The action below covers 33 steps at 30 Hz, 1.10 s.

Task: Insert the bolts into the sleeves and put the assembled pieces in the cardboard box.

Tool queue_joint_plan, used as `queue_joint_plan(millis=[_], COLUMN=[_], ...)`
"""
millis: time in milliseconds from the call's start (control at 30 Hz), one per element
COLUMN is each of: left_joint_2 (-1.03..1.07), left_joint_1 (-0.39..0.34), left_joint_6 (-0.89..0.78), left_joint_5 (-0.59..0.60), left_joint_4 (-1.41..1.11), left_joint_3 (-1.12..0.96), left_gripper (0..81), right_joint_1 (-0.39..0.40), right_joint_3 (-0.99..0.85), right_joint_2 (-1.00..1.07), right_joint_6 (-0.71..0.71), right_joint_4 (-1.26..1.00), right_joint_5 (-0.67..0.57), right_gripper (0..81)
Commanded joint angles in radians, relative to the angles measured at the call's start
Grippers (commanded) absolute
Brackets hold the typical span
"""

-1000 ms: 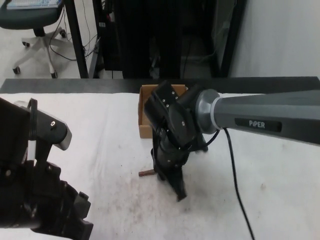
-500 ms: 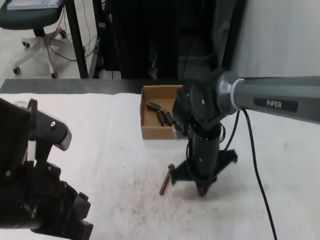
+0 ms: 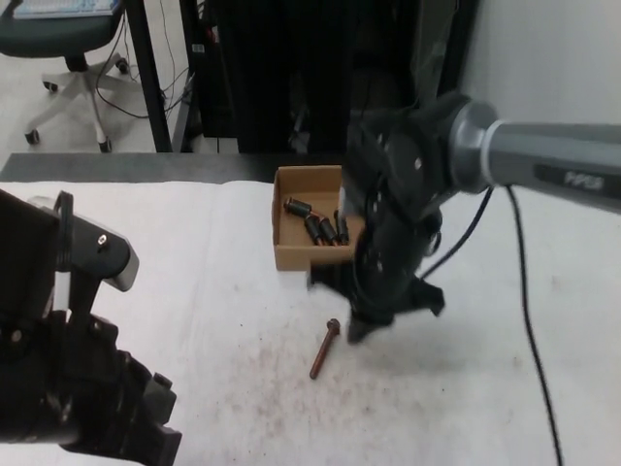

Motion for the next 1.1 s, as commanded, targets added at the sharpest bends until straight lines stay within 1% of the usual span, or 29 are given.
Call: queue_joint_plan(millis=[0,67,133,200,300,367,433,567,700,767,867,1067], left_joint_2=[-0.006,-0.006,-0.006,-0.006,-0.006,-0.006,-0.006,-0.006,-0.006,-0.006,-0.006,-0.006], left_joint_1=[0.003,0.003,0.003,0.003,0.003,0.003,0.003,0.003,0.003,0.003,0.003,0.003], left_joint_6=[-0.001,-0.001,-0.001,-0.001,-0.001,-0.001,-0.004,-0.004,-0.004,-0.004,-0.004,-0.004], left_joint_5=[0.003,0.003,0.003,0.003,0.003,0.007,0.007,0.007,0.007,0.007,0.007,0.007], left_joint_4=[-0.007,-0.013,-0.016,-0.026,-0.037,-0.040,-0.042,-0.042,-0.042,-0.042,-0.042,-0.034], left_joint_3=[-0.007,-0.007,-0.010,-0.012,-0.015,-0.015,-0.015,-0.015,-0.015,-0.015,-0.015,-0.015], left_gripper=[0.3,0.3,0.3,0.3,0.3,0.3,0.3,0.3,0.3,0.3,0.3,0.3], right_joint_1=[-0.004,-0.004,-0.004,-0.004,-0.001,-0.001,-0.001,-0.001,0.003,0.007,0.010,0.010], right_joint_3=[-0.004,-0.002,0.004,0.004,0.004,0.004,0.006,0.042,0.060,0.060,0.060,0.060], right_joint_2=[-0.056,-0.056,-0.052,-0.048,-0.049,-0.049,-0.049,-0.042,0.007,0.038,0.062,0.064], right_joint_6=[0.180,0.215,0.217,0.237,0.302,0.341,0.374,0.422,0.442,0.463,0.479,0.540], right_joint_4=[-0.161,-0.220,-0.281,-0.321,-0.334,-0.323,-0.299,-0.286,-0.243,-0.247,-0.287,-0.279], right_joint_5=[-0.068,-0.065,-0.074,-0.100,-0.099,-0.076,-0.036,-0.018,-0.093,-0.151,-0.190,-0.165], right_gripper=[0.8,0.8,0.6,5.4,16.7,23.2,26.3,26.7,27.0,27.0,27.0,27.0])
